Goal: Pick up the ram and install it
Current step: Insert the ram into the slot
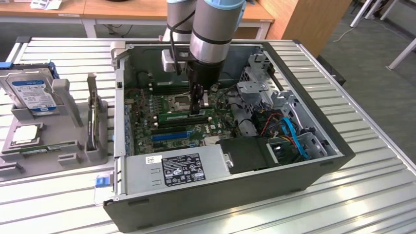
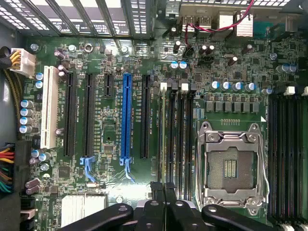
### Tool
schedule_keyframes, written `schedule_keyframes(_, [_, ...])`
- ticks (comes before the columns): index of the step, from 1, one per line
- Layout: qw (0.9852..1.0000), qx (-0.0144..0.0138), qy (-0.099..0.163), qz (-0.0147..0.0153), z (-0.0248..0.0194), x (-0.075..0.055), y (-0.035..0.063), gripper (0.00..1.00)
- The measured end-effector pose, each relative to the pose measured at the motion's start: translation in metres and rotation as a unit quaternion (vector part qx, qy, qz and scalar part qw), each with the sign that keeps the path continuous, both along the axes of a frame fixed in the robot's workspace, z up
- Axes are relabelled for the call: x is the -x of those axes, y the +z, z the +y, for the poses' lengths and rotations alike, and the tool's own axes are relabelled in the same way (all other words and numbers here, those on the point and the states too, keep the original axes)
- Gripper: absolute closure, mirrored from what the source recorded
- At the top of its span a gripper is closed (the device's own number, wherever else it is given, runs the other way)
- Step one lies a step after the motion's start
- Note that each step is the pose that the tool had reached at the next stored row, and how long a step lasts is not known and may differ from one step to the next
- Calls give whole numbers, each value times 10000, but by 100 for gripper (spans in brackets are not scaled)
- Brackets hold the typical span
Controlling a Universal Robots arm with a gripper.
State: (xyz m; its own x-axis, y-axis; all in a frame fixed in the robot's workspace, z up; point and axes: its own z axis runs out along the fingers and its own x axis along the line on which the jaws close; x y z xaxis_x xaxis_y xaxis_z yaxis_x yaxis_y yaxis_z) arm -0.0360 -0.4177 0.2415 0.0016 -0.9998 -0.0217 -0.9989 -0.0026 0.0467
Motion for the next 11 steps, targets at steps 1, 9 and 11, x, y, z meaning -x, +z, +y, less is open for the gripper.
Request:
schedule_keyframes(1, [10000,0,0,0,0,0,0,89])
schedule_keyframes(9, [10000,0,0,0,0,0,0,89])
schedule_keyframes(11, [10000,-2,0,0,0,0,-6,89])
